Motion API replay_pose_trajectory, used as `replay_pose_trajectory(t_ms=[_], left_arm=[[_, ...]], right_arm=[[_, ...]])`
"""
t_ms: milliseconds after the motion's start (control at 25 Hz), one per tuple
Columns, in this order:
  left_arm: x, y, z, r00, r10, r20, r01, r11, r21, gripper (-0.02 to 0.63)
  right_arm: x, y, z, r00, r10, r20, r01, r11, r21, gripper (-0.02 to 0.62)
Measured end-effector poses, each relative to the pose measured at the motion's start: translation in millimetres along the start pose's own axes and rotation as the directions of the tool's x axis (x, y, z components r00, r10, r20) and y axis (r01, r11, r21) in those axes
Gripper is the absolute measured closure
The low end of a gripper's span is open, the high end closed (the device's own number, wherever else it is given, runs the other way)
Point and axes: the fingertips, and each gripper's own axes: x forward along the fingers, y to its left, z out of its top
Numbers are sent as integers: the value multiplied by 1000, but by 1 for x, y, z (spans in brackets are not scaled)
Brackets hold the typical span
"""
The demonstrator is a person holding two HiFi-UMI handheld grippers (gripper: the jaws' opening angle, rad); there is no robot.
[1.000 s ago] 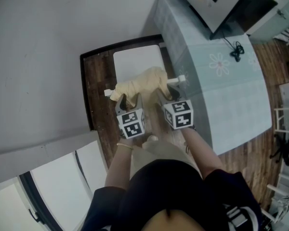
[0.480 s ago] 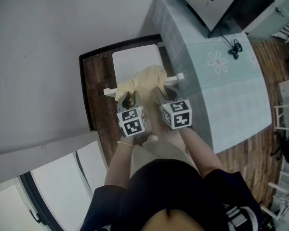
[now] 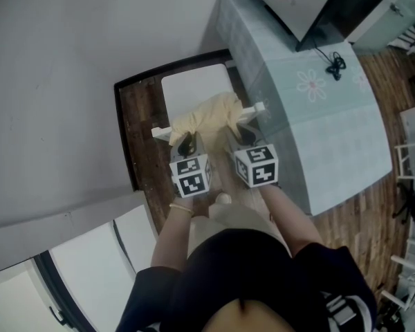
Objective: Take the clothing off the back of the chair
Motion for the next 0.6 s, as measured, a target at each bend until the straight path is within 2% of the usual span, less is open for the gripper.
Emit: replay_pose_trajectory(t_ms=[600], left_arm=[[-49, 0, 7, 992, -120, 33, 119, 992, 35, 558]], right_arm=[[-41, 38, 3, 993, -102, 60, 101, 995, 28, 517]])
